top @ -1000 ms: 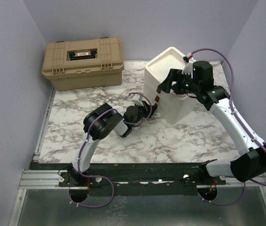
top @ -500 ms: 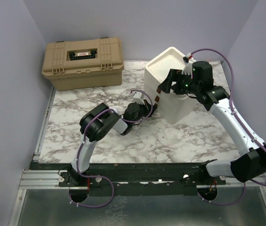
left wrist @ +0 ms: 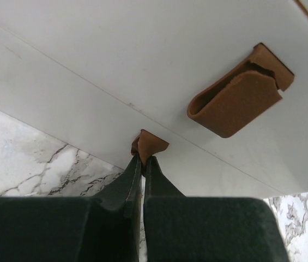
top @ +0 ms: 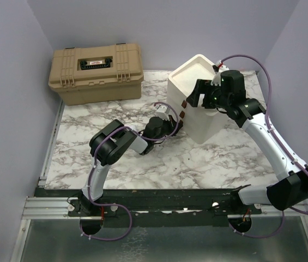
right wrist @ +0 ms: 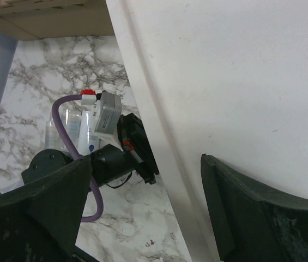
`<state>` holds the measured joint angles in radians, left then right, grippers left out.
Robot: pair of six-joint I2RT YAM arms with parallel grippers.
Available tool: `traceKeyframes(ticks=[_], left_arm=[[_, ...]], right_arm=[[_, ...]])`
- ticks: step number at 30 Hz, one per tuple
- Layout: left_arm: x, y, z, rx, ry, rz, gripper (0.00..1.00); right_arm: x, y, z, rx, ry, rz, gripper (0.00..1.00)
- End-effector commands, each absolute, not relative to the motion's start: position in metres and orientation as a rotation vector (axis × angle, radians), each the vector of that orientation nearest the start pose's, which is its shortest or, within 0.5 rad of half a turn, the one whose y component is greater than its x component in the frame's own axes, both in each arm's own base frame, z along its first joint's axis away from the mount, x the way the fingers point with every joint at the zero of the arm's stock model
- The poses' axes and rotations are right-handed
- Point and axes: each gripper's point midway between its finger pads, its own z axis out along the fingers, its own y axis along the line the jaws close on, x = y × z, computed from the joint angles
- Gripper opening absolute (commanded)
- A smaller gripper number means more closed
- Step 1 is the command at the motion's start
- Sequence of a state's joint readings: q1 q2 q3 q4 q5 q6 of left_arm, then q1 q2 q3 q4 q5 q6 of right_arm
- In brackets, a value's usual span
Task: Organize the makeup
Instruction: Open the drawer in the storage box.
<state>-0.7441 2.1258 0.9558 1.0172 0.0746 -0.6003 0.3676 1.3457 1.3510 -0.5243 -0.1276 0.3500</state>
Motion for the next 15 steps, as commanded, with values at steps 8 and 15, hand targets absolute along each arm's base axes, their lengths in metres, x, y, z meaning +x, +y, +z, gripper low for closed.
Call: traceKeyframes(ticks=[8,15], left_arm=[[0.346,-0.413,0.120,0.352,1.698,-1.171,0.00],[0.337,-0.405,0.117,0.362,1.713,-1.162,0.00]], right_arm=[[0.354,0.148,0.237,0.053,2.239,0.393,0.90],[0.356,0.144,0.234,0.100,2.249,0.370,0.90]])
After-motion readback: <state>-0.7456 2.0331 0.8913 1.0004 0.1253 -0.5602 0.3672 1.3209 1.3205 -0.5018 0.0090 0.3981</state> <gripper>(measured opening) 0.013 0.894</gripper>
